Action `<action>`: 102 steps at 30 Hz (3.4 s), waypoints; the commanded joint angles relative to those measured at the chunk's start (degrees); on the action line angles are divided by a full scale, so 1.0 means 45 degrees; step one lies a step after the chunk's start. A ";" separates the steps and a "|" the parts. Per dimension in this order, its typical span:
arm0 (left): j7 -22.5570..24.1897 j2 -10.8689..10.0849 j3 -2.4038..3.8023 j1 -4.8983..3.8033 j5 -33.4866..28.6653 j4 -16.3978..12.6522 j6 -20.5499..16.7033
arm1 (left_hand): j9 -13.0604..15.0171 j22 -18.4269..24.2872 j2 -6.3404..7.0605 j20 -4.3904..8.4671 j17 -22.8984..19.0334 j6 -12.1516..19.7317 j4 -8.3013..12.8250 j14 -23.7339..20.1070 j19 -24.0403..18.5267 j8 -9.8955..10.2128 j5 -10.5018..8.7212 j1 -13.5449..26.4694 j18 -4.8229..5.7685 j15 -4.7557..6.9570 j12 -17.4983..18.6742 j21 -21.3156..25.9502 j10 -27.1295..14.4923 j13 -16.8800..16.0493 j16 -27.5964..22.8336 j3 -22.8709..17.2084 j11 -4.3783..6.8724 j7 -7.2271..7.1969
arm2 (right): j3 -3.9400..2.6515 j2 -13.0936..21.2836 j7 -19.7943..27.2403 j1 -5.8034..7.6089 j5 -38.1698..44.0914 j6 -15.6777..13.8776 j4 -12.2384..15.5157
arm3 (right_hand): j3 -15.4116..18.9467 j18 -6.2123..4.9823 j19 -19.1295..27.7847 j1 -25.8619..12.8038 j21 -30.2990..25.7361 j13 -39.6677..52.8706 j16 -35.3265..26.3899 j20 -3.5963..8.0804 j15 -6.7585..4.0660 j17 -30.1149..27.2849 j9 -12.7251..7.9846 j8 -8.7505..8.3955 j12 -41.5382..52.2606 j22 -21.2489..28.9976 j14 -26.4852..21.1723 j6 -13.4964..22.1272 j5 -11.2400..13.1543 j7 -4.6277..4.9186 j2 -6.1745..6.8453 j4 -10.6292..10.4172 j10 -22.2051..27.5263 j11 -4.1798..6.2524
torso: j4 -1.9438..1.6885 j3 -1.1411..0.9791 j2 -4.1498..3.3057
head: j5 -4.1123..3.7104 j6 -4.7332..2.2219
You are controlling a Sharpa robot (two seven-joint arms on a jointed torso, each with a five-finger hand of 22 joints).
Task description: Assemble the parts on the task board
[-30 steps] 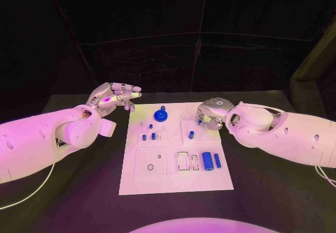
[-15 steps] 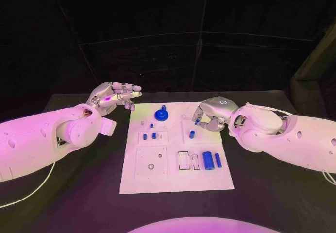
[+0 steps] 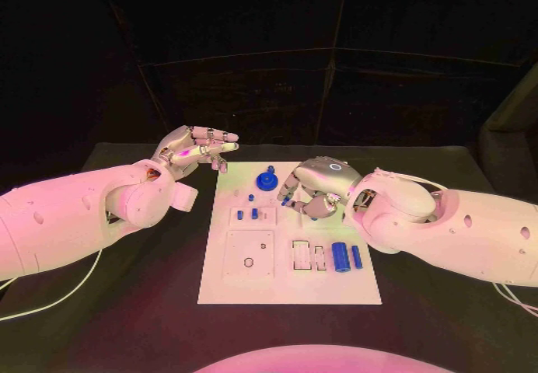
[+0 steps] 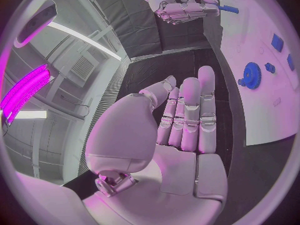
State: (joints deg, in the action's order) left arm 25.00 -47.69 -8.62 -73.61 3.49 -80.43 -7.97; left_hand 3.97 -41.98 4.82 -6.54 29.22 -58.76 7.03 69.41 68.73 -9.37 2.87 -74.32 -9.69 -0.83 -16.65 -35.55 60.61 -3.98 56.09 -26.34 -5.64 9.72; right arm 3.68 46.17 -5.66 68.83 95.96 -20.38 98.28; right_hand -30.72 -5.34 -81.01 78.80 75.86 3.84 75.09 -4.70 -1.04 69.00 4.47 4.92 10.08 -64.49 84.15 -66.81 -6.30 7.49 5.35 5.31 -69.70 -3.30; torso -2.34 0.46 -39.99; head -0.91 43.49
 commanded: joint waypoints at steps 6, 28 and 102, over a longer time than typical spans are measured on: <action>0.0156 0.0058 0.0012 -0.0019 -0.0101 -0.0041 0.0161 | -0.0001 0.0015 -0.0125 0.0008 -0.0013 -0.0041 -0.0017 -0.0051 -0.0101 -0.0069 0.0006 -0.0048 -0.0179 -0.0006 -0.0078 0.0018 0.0038 -0.0013 -0.0055 0.0062 -0.0056 0.0063 | 0.0059 -0.1026 0.0320 -0.0600 0.0149 0.0634 -0.0506 | -0.0086 0.0093 0.0012 -0.0017 0.0068 0.0022 0.0070 0.0046 -0.0053 0.0004 -0.0017 -0.0055 -0.0059 0.0024 0.0496 0.0007 -0.0068 0.0046 0.0114 0.0049 -0.0008 -0.0063 | -0.0003 0.0015 -0.0015 | 0.0266 0.0155; 0.0179 0.0151 0.0014 -0.0022 -0.0101 -0.0045 0.0213 | -0.0004 0.0047 -0.0153 0.0006 -0.0043 -0.0025 0.0009 -0.0074 -0.0099 -0.0074 0.0008 -0.0095 -0.0178 -0.0011 -0.0094 0.0056 0.0011 -0.0008 -0.0061 0.0086 -0.0061 0.0069 | 0.0248 -0.1966 0.0294 -0.1381 0.0656 0.1508 -0.1170 | -0.0096 0.0087 0.0026 -0.0025 0.0053 0.0021 0.0068 0.0043 -0.0046 -0.0004 -0.0024 -0.0075 -0.0076 0.0054 0.0493 0.0029 -0.0105 0.0063 0.0130 0.0068 0.0007 -0.0077 | 0.0015 -0.0017 -0.0012 | 0.0496 0.0367; 0.0155 0.0067 0.0014 -0.0024 -0.0101 0.0002 0.0293 | -0.0004 0.0076 -0.0183 0.0005 -0.0073 -0.0021 0.0036 -0.0092 -0.0094 -0.0085 0.0008 -0.0144 -0.0178 -0.0013 -0.0118 0.0089 -0.0004 -0.0006 -0.0063 0.0113 -0.0062 0.0068 | 0.0310 -0.1746 0.0427 -0.1395 0.0999 -0.0009 -0.0784 | 0.1038 -0.0110 0.0481 -0.1068 -0.0608 -0.0030 -0.0442 -0.0377 0.0410 -0.0847 -0.0174 -0.0312 -0.0958 0.1116 0.0255 0.1859 -0.0767 0.0523 0.1088 -0.0189 0.1822 -0.0636 | 0.0027 -0.0022 -0.0001 | 0.0480 0.0416</action>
State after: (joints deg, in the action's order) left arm 25.00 -47.35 -8.61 -73.63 3.29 -80.38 -7.35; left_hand 3.97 -41.70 4.36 -6.54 28.95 -58.76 7.19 69.42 68.74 -9.37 2.87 -74.78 -9.69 -0.83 -16.86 -35.29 60.61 -3.98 56.09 -26.18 -5.64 9.71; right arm 5.09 38.14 -5.43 62.48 101.92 -16.03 94.37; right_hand -26.34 -5.34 -79.25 74.11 73.39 3.67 73.34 -6.45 0.52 65.21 3.65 3.60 5.76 -59.48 84.04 -58.85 -9.55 9.96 10.01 4.46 -61.70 -6.14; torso -2.26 0.36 -39.99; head 1.19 45.40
